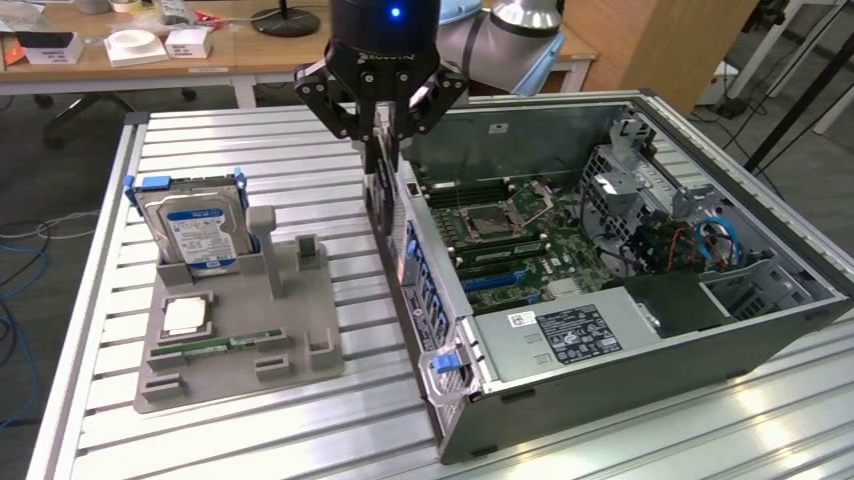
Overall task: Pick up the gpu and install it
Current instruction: 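Pick up the gpu and move the gpu toward the slot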
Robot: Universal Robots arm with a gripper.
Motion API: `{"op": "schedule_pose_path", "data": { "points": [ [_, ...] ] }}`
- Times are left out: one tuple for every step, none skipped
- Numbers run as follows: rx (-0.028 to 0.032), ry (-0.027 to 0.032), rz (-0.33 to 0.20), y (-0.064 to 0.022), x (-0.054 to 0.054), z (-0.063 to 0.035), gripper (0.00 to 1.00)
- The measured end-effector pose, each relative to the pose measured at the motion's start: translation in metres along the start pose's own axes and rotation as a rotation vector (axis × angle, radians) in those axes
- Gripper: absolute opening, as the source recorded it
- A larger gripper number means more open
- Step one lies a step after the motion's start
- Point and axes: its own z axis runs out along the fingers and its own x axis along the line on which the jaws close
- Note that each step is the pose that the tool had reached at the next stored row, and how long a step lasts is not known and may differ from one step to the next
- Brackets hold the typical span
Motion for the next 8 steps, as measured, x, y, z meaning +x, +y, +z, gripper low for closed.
{"op": "schedule_pose_path", "data": {
  "points": [
    [0.0, -0.0001, 0.0, 0.0, -0.0005, 0.0, 0.26],
    [0.0, 0.0, 0.0, 0.0001, -0.0011, 0.0, 0.26],
    [0.0, 0.0, 0.0, 0.0001, -0.0016, 0.0, 0.26],
    [0.0, 0.0, 0.0, 0.0001, -0.0021, 0.0001, 0.26],
    [0.0, 0.0, 0.0, 0.0002, -0.0027, 0.0001, 0.26],
    [0.0, 0.0, 0.0, 0.0002, -0.0032, 0.0001, 0.26],
    [0.0, 0.0, 0.0, 0.0003, -0.0038, 0.0001, 0.26],
    [0.0, -0.0001, 0.0, 0.0003, -0.0043, 0.0001, 0.26]
  ]
}}
